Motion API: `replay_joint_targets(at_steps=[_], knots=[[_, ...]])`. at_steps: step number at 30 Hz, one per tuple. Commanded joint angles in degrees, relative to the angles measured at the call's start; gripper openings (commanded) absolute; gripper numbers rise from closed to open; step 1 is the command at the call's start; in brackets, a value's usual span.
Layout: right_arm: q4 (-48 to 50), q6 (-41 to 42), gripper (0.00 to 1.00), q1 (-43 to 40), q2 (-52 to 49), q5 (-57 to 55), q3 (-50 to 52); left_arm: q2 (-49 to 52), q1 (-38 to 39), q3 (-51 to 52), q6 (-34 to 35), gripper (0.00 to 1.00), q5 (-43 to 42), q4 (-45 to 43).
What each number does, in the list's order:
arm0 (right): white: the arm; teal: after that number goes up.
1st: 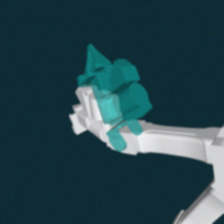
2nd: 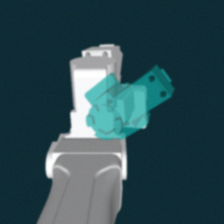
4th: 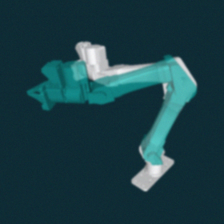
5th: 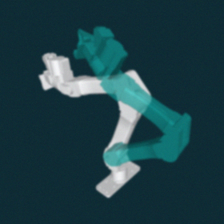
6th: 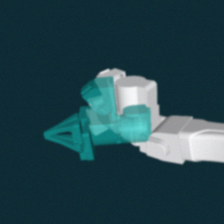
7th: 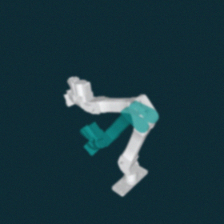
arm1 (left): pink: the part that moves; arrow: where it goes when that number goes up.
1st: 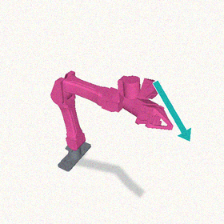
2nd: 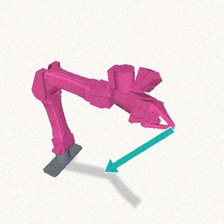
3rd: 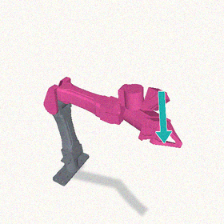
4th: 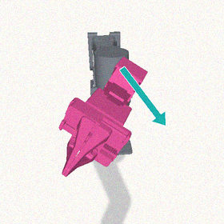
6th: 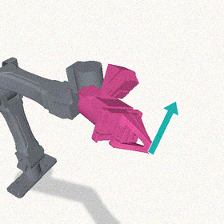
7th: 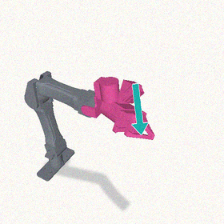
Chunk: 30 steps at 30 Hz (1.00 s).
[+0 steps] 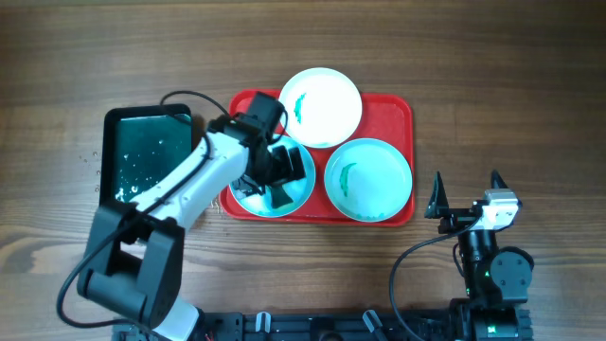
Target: Clean dirty plates on tray and stack at the side
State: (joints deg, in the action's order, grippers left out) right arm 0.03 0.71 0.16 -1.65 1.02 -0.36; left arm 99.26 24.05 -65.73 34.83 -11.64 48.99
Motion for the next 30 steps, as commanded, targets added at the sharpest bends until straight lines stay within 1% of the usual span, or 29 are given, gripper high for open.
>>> replay_joint_targets(at_steps=[1, 2, 4, 7, 8, 9, 11, 12, 13, 14, 15, 17, 18, 19, 21, 23, 24, 26, 27, 29, 30], knots=[[0.31, -0.63, 1.00, -0.42, 0.31, -0.59, 0.07, -6.32, -4.15, -3.37, 0.13, 0.99, 1.03, 1.44], [0.31, -0.66, 0.99, -0.42, 0.31, -0.59, 0.07, -7.26, -5.33, -3.37, 0.13, 0.99, 1.03, 2.82], [0.31, -0.66, 1.00, -0.42, 0.31, -0.59, 0.07, -7.30, -6.40, -3.15, 0.15, 0.93, 1.05, 5.79], [0.31, -0.63, 1.00, -0.42, 0.31, -0.59, 0.07, -7.19, -4.83, -0.20, 0.17, 0.90, 1.05, 5.01], [0.31, -0.66, 1.00, -0.42, 0.31, -0.59, 0.07, -7.19, -4.22, 0.70, 0.31, 0.88, 1.05, 4.11], [0.31, -0.66, 1.00, -0.42, 0.31, -0.59, 0.07, -7.19, -3.65, 1.46, 0.61, 0.85, 1.05, 3.06], [0.31, -0.66, 1.00, -0.42, 0.31, -0.59, 0.07, -6.62, -2.23, 2.89, 1.95, 0.69, 1.07, -0.74], [0.28, -0.66, 1.00, -0.42, 0.31, -0.59, 0.07, -6.12, -1.42, 3.37, 3.41, 0.66, 1.36, -2.40], [0.31, -0.66, 1.00, -0.42, 0.31, -0.59, 0.07, -5.55, -0.57, 3.80, 5.40, 0.65, 3.13, -3.56], [0.28, -0.66, 1.00, -0.42, 0.31, -0.59, 0.07, -4.66, 0.31, 3.91, 8.00, 0.65, 7.45, -3.52], [0.31, -0.63, 1.00, -0.42, 0.31, -0.59, 0.07, -4.00, 0.83, 3.91, 8.76, 0.67, 9.70, -3.41], [0.31, -0.66, 1.00, -0.42, 0.31, -0.59, 0.07, -2.80, 1.84, 3.91, 9.16, 0.74, 10.21, -3.39], [0.28, -0.63, 1.00, -0.42, 0.31, -0.59, 0.07, -2.64, 2.23, 3.91, 9.14, 0.75, 10.25, -3.32], [0.31, -0.68, 1.00, -0.42, 0.31, -0.59, 0.07, -2.64, 2.54, 3.91, 9.18, 0.73, 10.23, -3.37], [0.31, -0.63, 1.00, -0.42, 0.31, -0.59, 0.07, -2.36, 2.86, 3.91, 9.18, 0.64, 10.27, -3.89], [0.55, 0.07, 1.00, -0.39, 0.31, -0.04, 0.07, -1.44, 3.13, 3.91, 9.42, 0.63, 10.25, -4.98], [0.72, 5.03, 1.00, -0.39, 0.31, 4.13, 0.07, -0.87, 3.21, 3.91, 9.42, 0.63, 10.23, -5.33], [1.51, 22.69, 1.00, -0.39, 0.31, 16.76, 0.07, 0.04, 3.21, 3.91, 9.40, 0.63, 10.23, -5.29], [1.73, 36.70, 1.00, -0.39, 0.31, 22.88, 0.07, 0.39, 3.21, 3.91, 9.40, 0.63, 10.23, -5.29], [1.86, 57.02, 1.00, -0.39, 0.31, 24.76, 0.07, 0.90, 3.21, 3.91, 9.40, 0.64, 10.23, -5.31], [1.88, 71.41, 1.00, -0.39, 0.31, 27.96, 0.07, 0.94, 3.21, 3.91, 9.38, 0.64, 10.23, -5.25]])
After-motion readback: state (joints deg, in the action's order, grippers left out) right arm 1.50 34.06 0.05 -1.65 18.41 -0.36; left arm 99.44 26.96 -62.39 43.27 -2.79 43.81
